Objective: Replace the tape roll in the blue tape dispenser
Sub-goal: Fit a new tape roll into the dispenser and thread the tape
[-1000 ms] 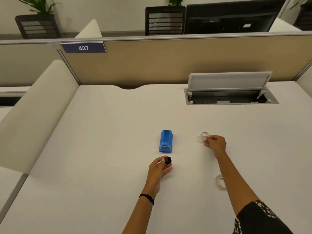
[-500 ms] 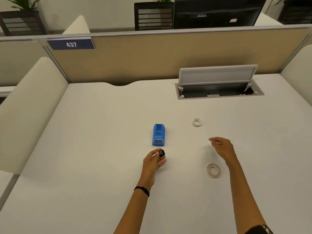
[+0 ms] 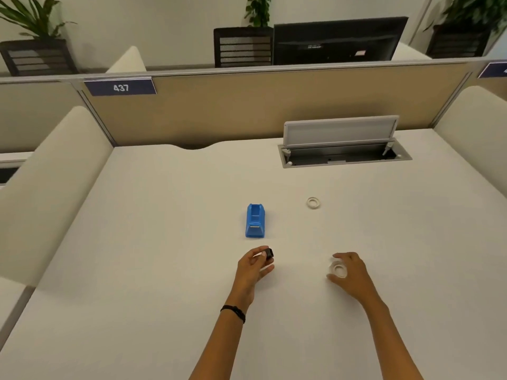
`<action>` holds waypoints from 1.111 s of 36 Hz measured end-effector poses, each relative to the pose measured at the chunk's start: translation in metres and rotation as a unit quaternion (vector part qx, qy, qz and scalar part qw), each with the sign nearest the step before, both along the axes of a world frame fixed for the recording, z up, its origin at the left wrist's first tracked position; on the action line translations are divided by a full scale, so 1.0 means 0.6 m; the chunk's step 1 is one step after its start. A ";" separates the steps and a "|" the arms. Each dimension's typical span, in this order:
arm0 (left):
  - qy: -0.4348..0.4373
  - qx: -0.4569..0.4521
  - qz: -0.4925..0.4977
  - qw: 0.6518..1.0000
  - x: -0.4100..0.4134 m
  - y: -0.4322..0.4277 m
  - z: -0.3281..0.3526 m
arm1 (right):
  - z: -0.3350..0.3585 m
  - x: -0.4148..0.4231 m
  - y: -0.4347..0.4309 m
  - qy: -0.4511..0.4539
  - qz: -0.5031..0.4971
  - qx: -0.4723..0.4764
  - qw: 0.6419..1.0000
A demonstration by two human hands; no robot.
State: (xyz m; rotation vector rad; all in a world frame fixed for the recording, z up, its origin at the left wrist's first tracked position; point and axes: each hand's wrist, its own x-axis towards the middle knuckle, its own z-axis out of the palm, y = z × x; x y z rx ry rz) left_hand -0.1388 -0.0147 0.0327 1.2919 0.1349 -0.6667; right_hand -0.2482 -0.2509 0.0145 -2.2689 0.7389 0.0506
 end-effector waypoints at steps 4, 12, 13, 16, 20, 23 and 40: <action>-0.003 -0.003 0.001 1.000 -0.007 0.004 0.003 | -0.008 -0.007 0.031 -0.019 -0.030 -0.009 0.999; -0.013 0.005 0.010 1.000 -0.020 0.013 0.012 | -0.004 0.002 0.057 -0.006 0.012 0.024 1.000; -0.015 0.006 0.010 1.000 -0.021 0.014 0.012 | -0.002 0.005 0.063 -0.013 0.013 0.039 0.999; -0.018 0.009 0.014 1.000 -0.026 0.015 0.012 | 0.009 0.016 0.087 -0.040 -0.006 0.102 0.994; -0.032 0.012 0.014 0.999 -0.029 0.014 0.013 | 0.027 0.027 0.119 -0.085 -0.033 0.191 0.977; -0.044 0.019 0.015 0.999 -0.030 0.013 0.013 | 0.047 0.035 0.135 -0.109 -0.023 0.234 0.966; -0.044 0.024 -0.022 0.999 -0.033 -0.002 0.037 | 0.086 0.061 0.155 -0.164 0.042 0.267 0.949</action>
